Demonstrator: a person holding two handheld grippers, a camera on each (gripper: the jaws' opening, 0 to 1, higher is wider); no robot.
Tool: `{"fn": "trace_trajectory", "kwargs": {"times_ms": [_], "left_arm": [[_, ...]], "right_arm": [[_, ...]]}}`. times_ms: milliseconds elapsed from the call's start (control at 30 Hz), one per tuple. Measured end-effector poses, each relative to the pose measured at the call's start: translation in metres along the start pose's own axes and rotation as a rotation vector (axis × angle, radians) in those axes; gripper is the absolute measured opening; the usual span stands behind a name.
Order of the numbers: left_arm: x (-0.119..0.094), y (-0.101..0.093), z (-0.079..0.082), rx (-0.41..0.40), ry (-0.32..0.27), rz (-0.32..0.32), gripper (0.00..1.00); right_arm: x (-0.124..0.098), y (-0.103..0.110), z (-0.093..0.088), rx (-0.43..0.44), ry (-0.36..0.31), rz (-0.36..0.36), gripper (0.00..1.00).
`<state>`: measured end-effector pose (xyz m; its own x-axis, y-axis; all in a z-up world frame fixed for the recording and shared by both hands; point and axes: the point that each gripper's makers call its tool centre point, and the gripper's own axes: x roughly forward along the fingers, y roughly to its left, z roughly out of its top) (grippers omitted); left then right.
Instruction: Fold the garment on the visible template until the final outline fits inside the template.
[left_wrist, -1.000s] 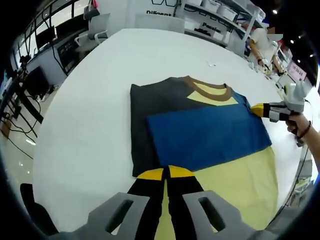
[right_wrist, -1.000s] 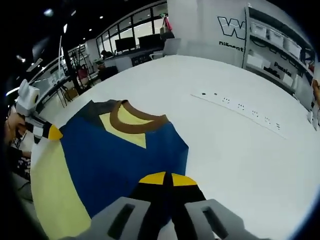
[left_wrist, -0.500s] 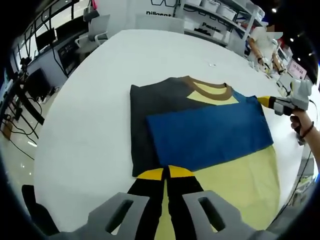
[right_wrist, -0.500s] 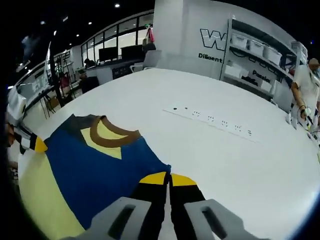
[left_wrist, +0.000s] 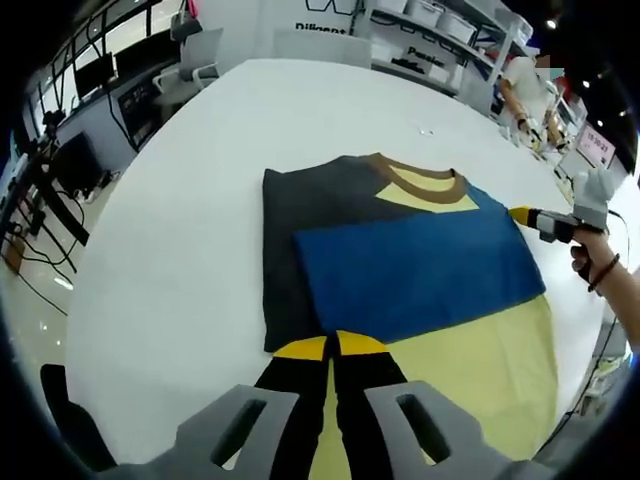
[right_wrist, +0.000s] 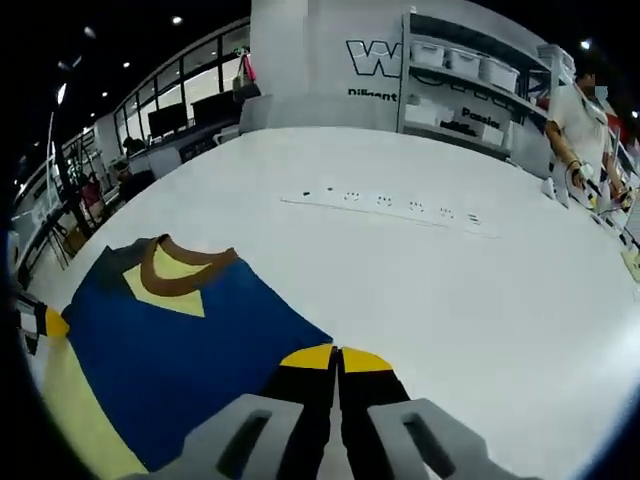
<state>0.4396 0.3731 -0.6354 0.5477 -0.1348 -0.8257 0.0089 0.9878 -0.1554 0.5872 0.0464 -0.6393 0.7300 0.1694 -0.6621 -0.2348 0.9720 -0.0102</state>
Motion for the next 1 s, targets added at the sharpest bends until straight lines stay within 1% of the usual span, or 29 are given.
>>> {"fn": "trace_trajectory", "kwargs": {"times_ms": [33,67,167,233,267,300,333,367,400,433,467,533,567,633,700,733,767,800,867,900,967,1000], "left_arm": [[0.000,0.000,0.000,0.002,0.000,0.000,0.01],[0.000,0.000,0.000,0.005,0.000,0.001,0.01],[0.000,0.000,0.000,0.015,-0.004,0.000,0.01],[0.000,-0.001,0.002,-0.009,-0.031,-0.005,0.02],[-0.001,-0.001,0.002,-0.046,-0.046,-0.006,0.03],[-0.002,0.000,0.001,-0.040,-0.047,-0.008,0.04],[-0.003,-0.001,0.002,-0.021,-0.060,-0.004,0.06],[-0.004,-0.001,0.004,0.013,-0.072,-0.001,0.10],[-0.006,-0.003,0.008,0.031,-0.090,0.004,0.15],[-0.006,-0.005,0.014,0.047,-0.126,-0.006,0.21],[-0.007,-0.008,0.020,0.058,-0.160,-0.023,0.30],[-0.008,-0.009,0.021,0.056,-0.167,-0.026,0.40],[-0.008,-0.009,0.022,0.055,-0.171,-0.027,0.42],[-0.012,-0.010,0.025,0.039,-0.187,-0.029,0.42],[-0.013,-0.008,0.027,0.055,-0.188,-0.022,0.46],[-0.014,-0.005,0.028,0.080,-0.190,-0.007,0.51],[-0.016,-0.003,0.029,0.097,-0.195,0.005,0.60],[-0.018,-0.003,0.031,0.111,-0.219,0.003,0.67],[-0.019,0.002,0.029,0.139,-0.212,0.031,0.82],[-0.020,0.004,0.027,0.164,-0.208,0.043,0.85],[-0.024,0.004,0.026,0.169,-0.210,0.038,0.85],[-0.025,0.003,0.025,0.171,-0.209,0.035,0.84]], "right_arm": [[-0.003,0.002,0.003,0.030,-0.022,0.031,0.00],[-0.005,0.002,0.003,0.049,-0.024,0.043,0.00],[-0.014,-0.001,0.005,0.048,-0.045,0.040,0.01],[-0.023,0.001,0.006,0.078,-0.059,0.060,0.06],[-0.027,0.003,0.006,0.082,-0.067,0.074,0.08],[-0.030,0.004,0.005,0.083,-0.065,0.080,0.11],[-0.034,0.006,0.004,0.086,-0.061,0.087,0.13],[-0.038,0.008,0.003,0.087,-0.063,0.098,0.16],[-0.041,0.010,0.003,0.091,-0.068,0.112,0.19],[-0.043,0.012,0.003,0.098,-0.066,0.118,0.21],[-0.047,0.015,0.001,0.115,-0.051,0.130,0.25],[-0.048,0.016,0.000,0.118,-0.048,0.132,0.29],[-0.049,0.016,0.000,0.120,-0.046,0.133,0.31],[-0.056,0.021,0.001,0.132,-0.059,0.147,0.32],[-0.062,0.027,-0.001,0.122,-0.054,0.163,0.34],[-0.069,0.035,-0.004,0.117,-0.048,0.183,0.34],[-0.074,0.039,-0.008,0.122,-0.039,0.188,0.35],[-0.078,0.043,-0.013,0.115,-0.029,0.193,0.34],[-0.086,0.051,-0.029,0.085,0.015,0.205,0.33],[-0.089,0.052,-0.032,0.093,0.019,0.203,0.32],[-0.096,0.056,-0.036,0.089,0.018,0.212,0.33],[-0.099,0.059,-0.040,0.074,0.020,0.209,0.33]]}}
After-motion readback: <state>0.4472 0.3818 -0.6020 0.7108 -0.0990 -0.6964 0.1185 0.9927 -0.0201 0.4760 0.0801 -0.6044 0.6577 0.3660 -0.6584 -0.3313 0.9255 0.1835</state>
